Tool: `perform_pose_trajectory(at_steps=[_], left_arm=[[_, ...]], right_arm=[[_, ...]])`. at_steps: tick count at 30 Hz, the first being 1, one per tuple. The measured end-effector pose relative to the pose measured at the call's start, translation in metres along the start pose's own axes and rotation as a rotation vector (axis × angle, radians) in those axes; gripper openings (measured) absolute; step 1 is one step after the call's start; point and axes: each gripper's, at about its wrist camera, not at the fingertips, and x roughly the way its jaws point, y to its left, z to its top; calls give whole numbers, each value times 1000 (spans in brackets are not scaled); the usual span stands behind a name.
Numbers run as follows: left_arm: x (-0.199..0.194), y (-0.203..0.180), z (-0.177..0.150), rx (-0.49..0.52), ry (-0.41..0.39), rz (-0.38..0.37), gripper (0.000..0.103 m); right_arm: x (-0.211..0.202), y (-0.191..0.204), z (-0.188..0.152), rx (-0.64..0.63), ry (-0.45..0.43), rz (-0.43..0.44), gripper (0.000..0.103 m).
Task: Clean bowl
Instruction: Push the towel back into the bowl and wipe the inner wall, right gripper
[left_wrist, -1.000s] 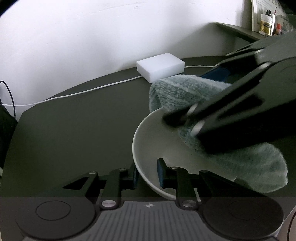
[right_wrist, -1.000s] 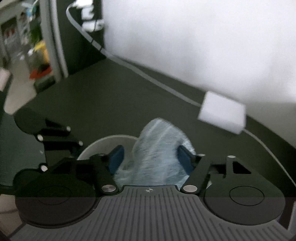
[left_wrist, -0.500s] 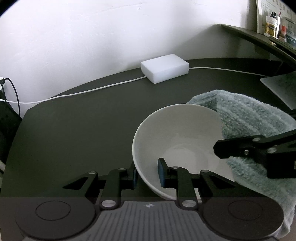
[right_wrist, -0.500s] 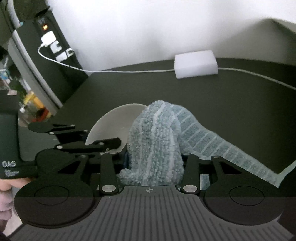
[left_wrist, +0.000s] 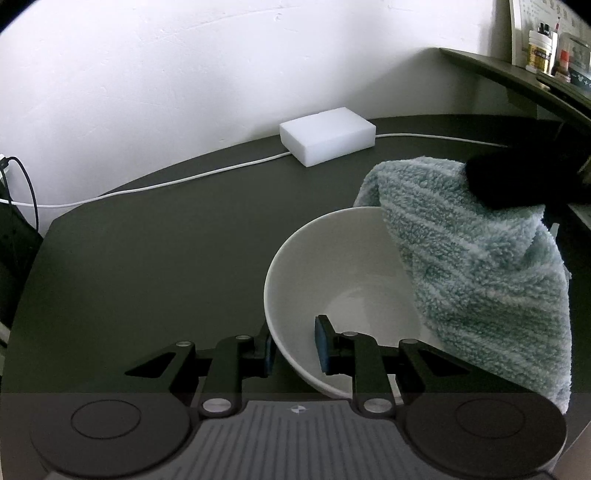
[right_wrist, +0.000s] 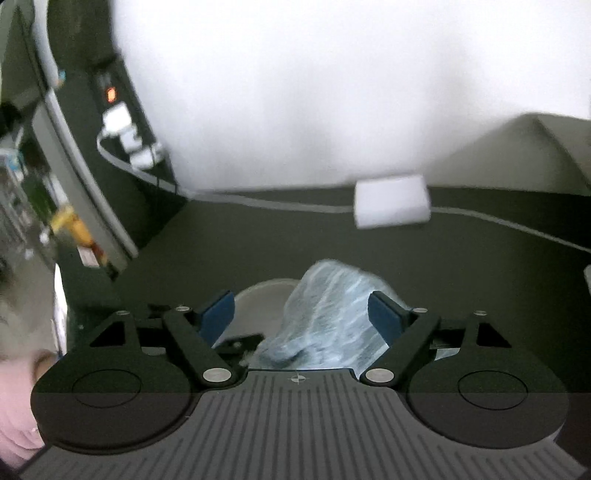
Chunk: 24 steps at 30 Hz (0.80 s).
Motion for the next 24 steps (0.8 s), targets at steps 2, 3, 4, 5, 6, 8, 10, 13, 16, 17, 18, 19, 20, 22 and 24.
perform_pose_trajectory(at_steps=[2, 3, 4, 5, 6, 8, 10, 13, 16, 17, 18, 19, 20, 22, 24], left_arm=[[0, 0, 0, 1, 1, 0, 22], [0, 0, 0, 2, 1, 0, 22], [0, -1, 0, 3, 2, 0, 22], [-1, -1, -1, 3, 2, 1, 22], [-1, -1, -1, 3, 2, 1, 22], [-2, -1, -2, 3, 2, 1, 22], [-1, -1, -2, 5, -4, -2, 21], [-1, 0, -2, 6, -3, -7, 21], [-2, 2, -3, 4, -3, -15, 21], [-2, 2, -3, 4, -3, -17, 21], [-1, 2, -3, 1, -3, -17, 21], [-1, 2, -3, -2, -4, -17, 21], [-1, 3, -3, -5, -3, -21, 22], [-1, 7, -1, -21, -5, -37, 23], [-2, 14, 4, -34, -18, -51, 25]], right_arm=[[-9, -10, 2, 9, -43, -33, 81], [-10, -14, 3, 3, -49, -53, 80], [-7, -16, 3, -24, -27, -75, 79], [-4, -17, 3, -37, -13, -82, 78], [4, -17, 2, -58, 30, -79, 78], [16, -13, -3, -84, 86, -34, 78], [32, -1, -6, -120, 120, -6, 77], [63, 20, -7, -198, 170, -21, 77], [87, 30, -10, -257, 207, -75, 55], [90, 32, -12, -265, 214, -89, 47], [95, 34, -16, -290, 219, -120, 42], [101, 37, -20, -315, 224, -151, 41], [99, 37, -21, -318, 221, -154, 39], [92, 33, -20, -313, 215, -131, 39], [86, 29, -19, -320, 208, -106, 39]])
